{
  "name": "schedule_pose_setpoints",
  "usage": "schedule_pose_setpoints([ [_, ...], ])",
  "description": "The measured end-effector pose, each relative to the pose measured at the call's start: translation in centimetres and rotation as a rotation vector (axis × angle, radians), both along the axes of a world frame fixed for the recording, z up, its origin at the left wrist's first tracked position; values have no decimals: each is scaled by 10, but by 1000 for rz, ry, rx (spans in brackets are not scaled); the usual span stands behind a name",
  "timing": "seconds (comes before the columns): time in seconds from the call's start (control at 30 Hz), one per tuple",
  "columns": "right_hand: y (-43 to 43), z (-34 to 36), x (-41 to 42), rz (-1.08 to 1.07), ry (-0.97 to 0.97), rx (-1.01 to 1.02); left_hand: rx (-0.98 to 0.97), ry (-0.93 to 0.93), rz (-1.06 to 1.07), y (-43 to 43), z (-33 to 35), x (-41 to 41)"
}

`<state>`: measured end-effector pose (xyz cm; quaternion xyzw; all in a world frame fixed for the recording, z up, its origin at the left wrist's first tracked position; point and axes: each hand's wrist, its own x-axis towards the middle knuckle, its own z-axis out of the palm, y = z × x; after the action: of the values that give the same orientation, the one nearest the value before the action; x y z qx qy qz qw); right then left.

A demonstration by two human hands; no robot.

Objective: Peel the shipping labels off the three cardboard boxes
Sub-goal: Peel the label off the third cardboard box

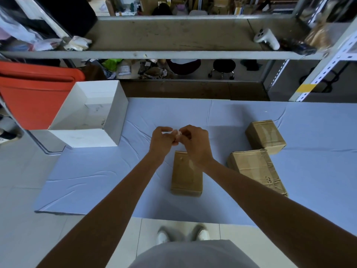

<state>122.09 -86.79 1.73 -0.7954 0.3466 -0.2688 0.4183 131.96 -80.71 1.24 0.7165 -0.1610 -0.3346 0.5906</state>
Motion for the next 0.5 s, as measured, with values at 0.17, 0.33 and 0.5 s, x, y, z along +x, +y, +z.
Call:
schedule_pose_setpoints([
  [0.17,-14,4,-7,48,47,-7,-8,-26,5,-2,3,-8],
  [0.33,-21,7,-8,12,52,54,-34,-161,-61,4,-3,-16],
  [0.5,-13,6,-11,-99,-76,417,35,-548,-152,9,-4,-11],
])
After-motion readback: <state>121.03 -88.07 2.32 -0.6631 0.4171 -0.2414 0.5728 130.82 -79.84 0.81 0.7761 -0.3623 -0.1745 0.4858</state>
